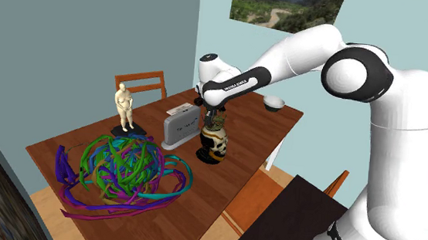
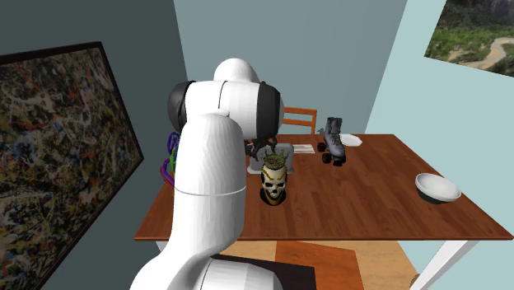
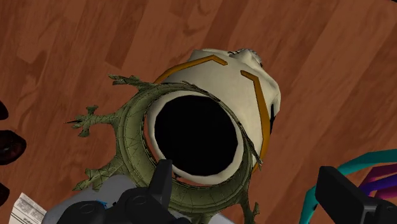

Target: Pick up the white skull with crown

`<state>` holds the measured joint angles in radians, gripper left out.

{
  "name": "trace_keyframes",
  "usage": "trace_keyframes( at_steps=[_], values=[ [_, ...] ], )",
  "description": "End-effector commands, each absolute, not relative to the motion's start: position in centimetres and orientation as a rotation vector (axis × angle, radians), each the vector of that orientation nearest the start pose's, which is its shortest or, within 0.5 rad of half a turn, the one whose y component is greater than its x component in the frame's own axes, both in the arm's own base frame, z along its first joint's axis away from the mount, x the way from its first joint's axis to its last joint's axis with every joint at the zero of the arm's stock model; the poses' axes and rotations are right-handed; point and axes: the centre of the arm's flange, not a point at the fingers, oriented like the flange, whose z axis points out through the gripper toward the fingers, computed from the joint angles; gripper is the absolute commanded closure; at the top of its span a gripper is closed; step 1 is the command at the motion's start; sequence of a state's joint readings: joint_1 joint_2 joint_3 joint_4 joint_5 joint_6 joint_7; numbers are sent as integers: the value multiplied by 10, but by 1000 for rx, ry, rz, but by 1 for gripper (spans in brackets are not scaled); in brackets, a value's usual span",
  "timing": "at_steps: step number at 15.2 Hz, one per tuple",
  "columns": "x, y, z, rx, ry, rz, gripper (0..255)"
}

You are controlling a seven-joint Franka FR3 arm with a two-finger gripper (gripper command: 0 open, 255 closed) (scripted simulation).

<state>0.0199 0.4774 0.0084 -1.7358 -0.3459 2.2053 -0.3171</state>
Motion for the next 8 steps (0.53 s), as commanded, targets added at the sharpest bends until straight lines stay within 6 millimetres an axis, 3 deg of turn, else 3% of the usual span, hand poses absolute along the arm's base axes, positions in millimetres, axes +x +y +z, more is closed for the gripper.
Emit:
trace_keyframes(
  at_steps=[1,6,7,8],
  values=[
    [666,7,296,-3281,-932,79,0],
    [666,7,277,-3281,-932,79,0],
    [665,7,277,-3281,-932,79,255],
    [665,7,276,-3281,-932,79,255]
  ],
)
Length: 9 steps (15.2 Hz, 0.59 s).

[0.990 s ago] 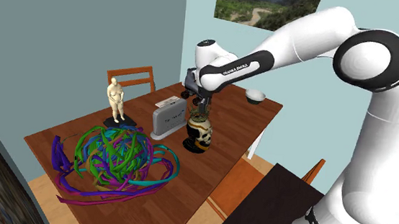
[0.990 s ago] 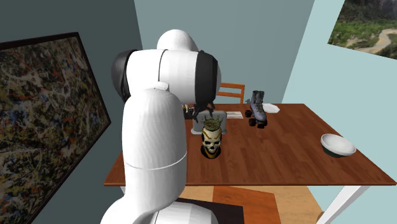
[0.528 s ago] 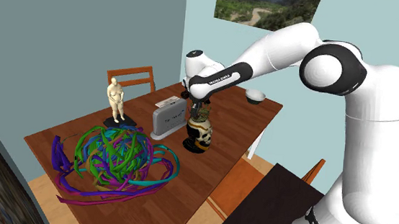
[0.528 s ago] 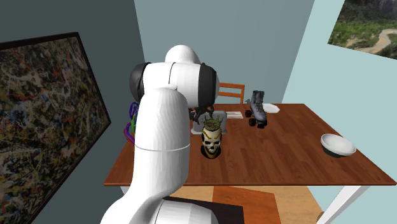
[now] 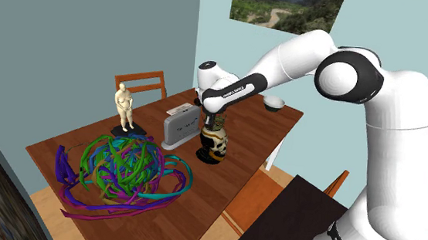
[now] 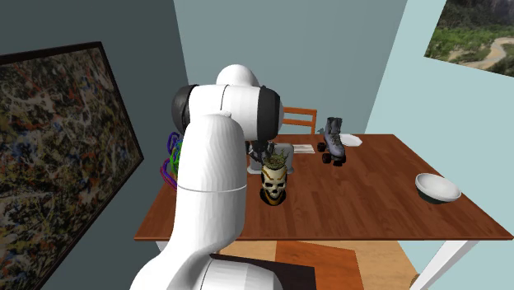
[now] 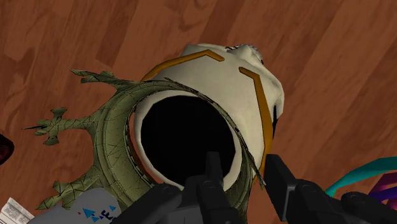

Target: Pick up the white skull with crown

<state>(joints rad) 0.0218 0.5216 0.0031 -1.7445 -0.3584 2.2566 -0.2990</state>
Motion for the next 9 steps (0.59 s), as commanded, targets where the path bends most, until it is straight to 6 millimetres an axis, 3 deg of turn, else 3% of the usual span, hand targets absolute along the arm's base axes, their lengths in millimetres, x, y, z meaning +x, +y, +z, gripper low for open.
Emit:
trace_keyframes(
  at_steps=[1,9],
  values=[
    [665,7,276,-3281,-932,79,255],
    [665,7,282,-3281,-932,79,255]
  ],
)
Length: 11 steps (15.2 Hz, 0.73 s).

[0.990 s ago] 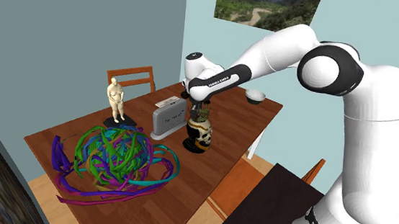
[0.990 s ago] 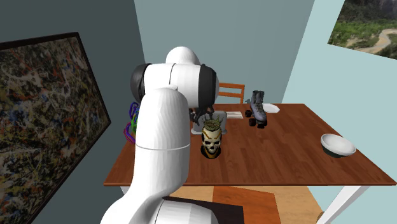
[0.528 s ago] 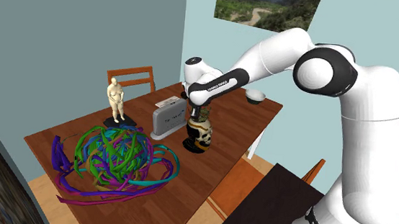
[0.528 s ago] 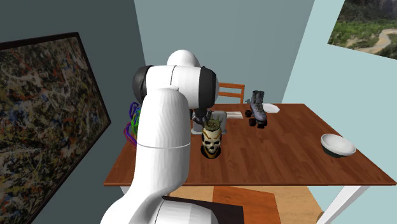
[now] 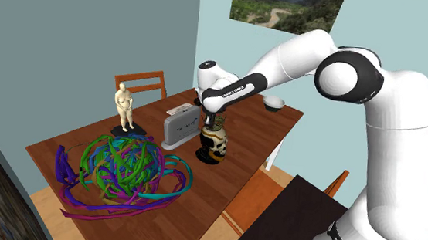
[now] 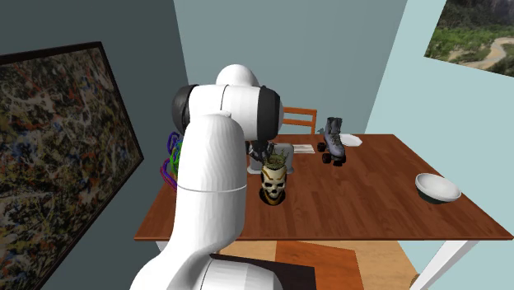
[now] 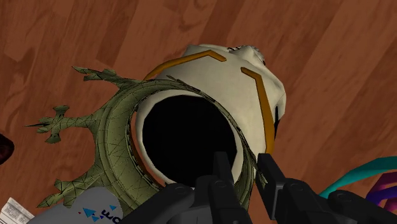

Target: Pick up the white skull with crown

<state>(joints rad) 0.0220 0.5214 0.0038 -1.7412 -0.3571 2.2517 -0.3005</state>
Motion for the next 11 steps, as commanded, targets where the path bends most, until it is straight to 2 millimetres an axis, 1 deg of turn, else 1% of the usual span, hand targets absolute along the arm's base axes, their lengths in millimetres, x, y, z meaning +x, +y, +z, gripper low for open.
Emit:
trace_keyframes(
  at_steps=[1,11],
  values=[
    [665,7,288,-3281,-932,79,255],
    [666,7,340,-3281,-932,79,255]
  ],
)
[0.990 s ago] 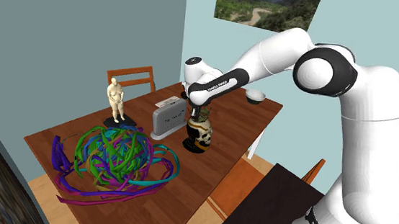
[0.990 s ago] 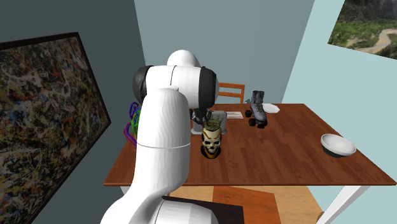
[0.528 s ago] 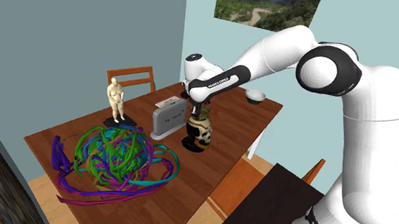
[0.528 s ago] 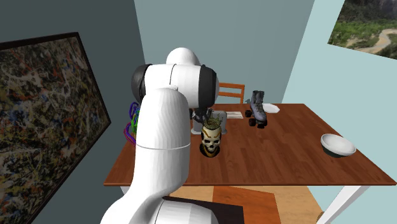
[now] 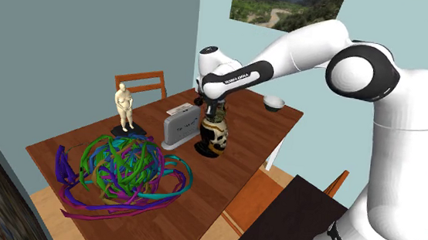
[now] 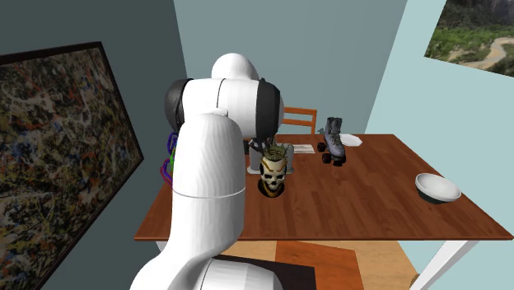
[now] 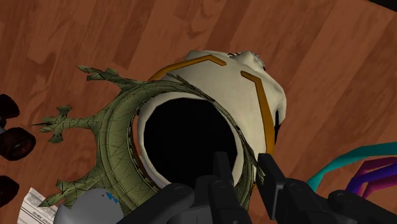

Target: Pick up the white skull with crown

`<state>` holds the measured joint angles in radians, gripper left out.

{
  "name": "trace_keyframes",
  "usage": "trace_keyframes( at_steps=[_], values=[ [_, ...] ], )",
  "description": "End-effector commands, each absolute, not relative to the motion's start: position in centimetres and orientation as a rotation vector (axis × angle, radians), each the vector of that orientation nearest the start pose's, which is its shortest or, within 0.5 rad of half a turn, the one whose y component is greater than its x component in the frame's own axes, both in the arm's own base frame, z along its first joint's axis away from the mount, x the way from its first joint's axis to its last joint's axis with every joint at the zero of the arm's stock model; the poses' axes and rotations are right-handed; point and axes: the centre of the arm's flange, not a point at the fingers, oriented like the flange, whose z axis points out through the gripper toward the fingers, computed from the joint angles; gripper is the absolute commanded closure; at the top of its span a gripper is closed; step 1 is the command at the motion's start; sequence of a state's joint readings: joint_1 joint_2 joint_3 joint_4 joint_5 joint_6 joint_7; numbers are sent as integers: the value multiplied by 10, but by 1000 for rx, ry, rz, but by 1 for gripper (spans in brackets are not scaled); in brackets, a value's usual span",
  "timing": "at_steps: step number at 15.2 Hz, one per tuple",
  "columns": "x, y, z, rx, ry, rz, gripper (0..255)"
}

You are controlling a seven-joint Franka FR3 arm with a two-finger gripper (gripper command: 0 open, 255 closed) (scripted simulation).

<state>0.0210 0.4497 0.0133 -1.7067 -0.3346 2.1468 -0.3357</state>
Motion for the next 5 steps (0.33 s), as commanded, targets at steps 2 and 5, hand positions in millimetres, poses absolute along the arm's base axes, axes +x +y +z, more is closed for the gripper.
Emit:
trace_keyframes(
  at_steps=[2,5],
  values=[
    [666,7,351,-3281,-932,79,255],
    [666,7,357,-3281,-932,79,255]
  ],
)
